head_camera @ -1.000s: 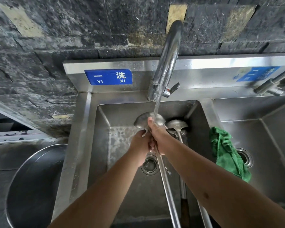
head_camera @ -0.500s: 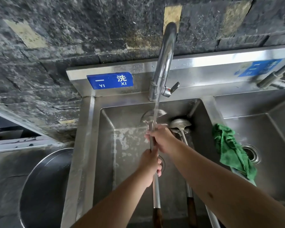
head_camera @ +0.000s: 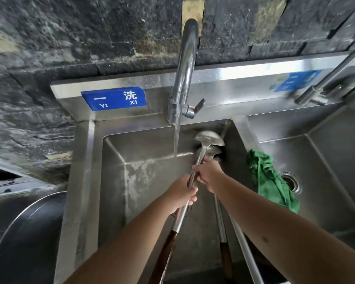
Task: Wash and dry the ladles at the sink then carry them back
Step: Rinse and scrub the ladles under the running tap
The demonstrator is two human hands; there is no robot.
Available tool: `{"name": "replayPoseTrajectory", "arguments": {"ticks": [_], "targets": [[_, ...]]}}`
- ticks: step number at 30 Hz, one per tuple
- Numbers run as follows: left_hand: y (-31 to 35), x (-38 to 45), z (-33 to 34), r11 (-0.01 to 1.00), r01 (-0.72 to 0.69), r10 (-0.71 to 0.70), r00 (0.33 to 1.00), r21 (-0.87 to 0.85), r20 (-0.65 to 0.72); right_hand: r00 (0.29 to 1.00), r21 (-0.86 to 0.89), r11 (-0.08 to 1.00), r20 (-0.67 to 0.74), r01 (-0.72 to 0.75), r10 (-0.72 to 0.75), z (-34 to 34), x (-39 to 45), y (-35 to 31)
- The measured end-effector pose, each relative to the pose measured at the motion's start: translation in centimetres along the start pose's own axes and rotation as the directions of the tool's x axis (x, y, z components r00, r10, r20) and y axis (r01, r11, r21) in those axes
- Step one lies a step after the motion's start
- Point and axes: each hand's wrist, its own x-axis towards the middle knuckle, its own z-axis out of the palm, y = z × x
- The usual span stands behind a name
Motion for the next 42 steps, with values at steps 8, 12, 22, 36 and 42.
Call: {"name": "replayPoseTrajectory", "arguments": {"ticks": [8, 12, 22, 36, 42], "targets": [[-6.7, 2.2, 1.9, 0.976, 0.023, -0.003, 0.996, 0.217, -0.094, 0.989, -0.397, 0.913, -0.074, 0.088, -0.128, -0.2, 2.9, 2.0], [-7.7, 4.0, 1.6, 0.969, 0.034, -0.008, 0.994, 0.244, -0.106, 0.990, -0.490, 0.864, -0.012, 0.118, -0.142, 0.0, 3.9, 3.5], [-10.8, 7.8, 1.8, 0.905, 0.029, 0.017, 0.994, 0.424, -0.104, 0.975, -0.903, 0.385, 0.131, 0.193, -0.182, 0.5, 5.7, 6.3], [-14.4, 10.0, 1.8, 0.837, 0.127, -0.042, 0.985, 0.533, -0.170, 0.918, -0.934, -0.077, 0.358, 0.350, -0.168, -0.4, 8.5, 8.0], [-15.4, 9.6, 1.5, 0.840, 0.176, -0.099, 0.980, 0.514, -0.174, 0.904, -0.904, -0.179, 0.411, 0.388, -0.115, -0.8, 8.4, 8.3]]}}
